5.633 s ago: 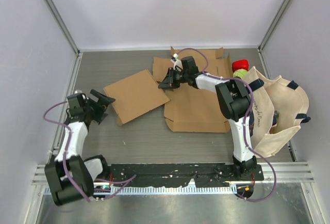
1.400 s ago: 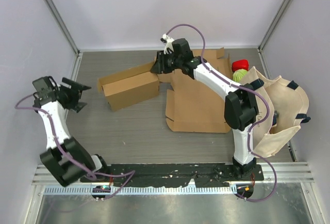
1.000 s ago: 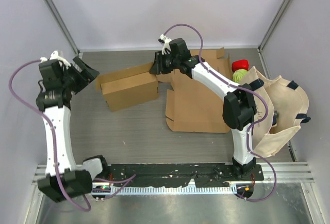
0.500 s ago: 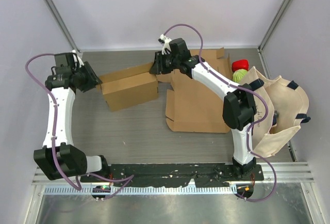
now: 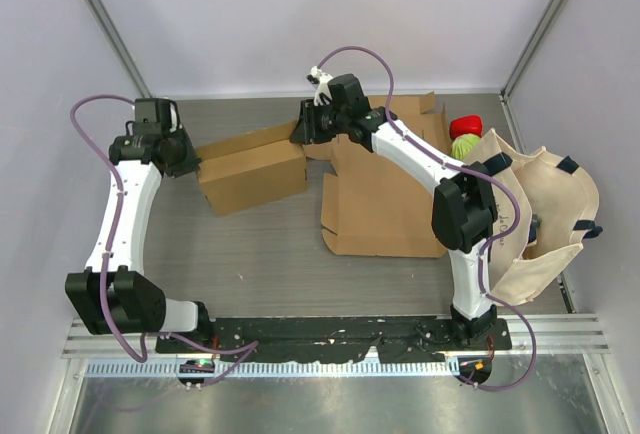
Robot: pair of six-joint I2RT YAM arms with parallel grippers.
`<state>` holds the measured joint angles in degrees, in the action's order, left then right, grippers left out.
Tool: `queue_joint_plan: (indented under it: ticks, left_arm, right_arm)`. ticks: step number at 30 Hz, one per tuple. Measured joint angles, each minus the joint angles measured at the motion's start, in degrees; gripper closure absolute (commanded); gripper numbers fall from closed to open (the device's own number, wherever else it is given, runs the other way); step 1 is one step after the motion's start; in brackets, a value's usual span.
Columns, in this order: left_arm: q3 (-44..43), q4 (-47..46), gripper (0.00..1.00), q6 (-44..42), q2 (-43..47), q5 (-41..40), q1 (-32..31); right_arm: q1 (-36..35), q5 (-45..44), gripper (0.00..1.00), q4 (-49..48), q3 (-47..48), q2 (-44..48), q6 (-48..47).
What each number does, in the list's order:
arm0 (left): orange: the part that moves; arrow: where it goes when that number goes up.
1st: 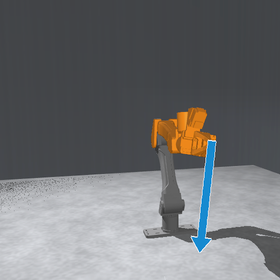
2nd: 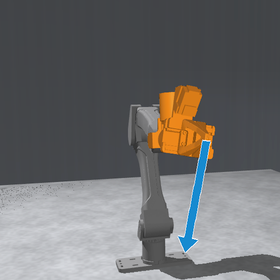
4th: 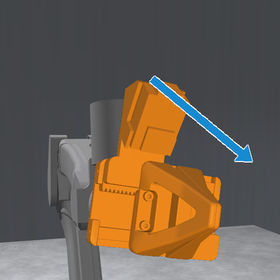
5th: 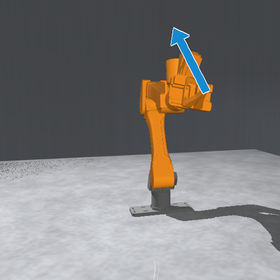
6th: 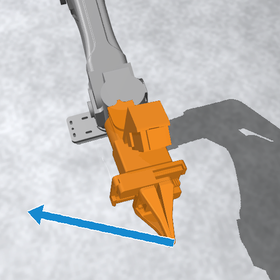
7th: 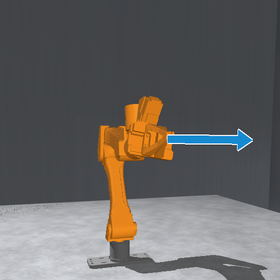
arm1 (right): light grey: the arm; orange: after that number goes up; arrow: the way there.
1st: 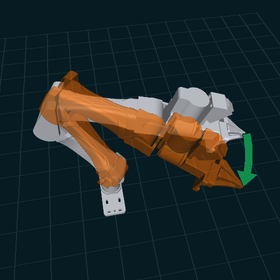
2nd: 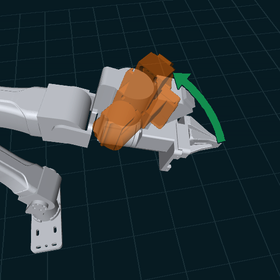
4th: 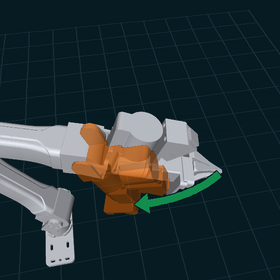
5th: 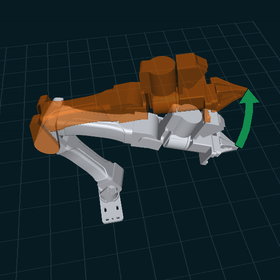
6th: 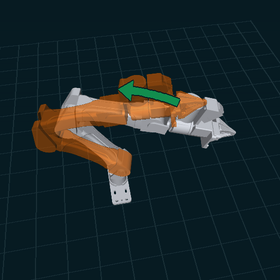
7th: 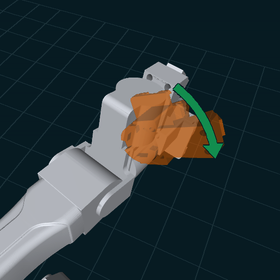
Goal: Fold the paper box
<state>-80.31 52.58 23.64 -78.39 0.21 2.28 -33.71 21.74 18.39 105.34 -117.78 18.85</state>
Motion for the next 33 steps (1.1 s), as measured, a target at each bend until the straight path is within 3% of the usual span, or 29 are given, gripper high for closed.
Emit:
queue_joint_plan:
  ticks: [28, 33]
  left_arm:
    - [-1.81, 2.97, 1.00, -4.37, -1.42, -7.08, -1.11]
    - [0.37, 0.44, 1.00, -4.13, -1.22, -7.26, -1.09]
  right_arm:
    - [-0.59, 0.02, 0.60, -0.33, 0.31, -0.44, 0.00]
    - [-0.74, -0.46, 0.51, 0.33, 0.52, -0.46, -0.11]
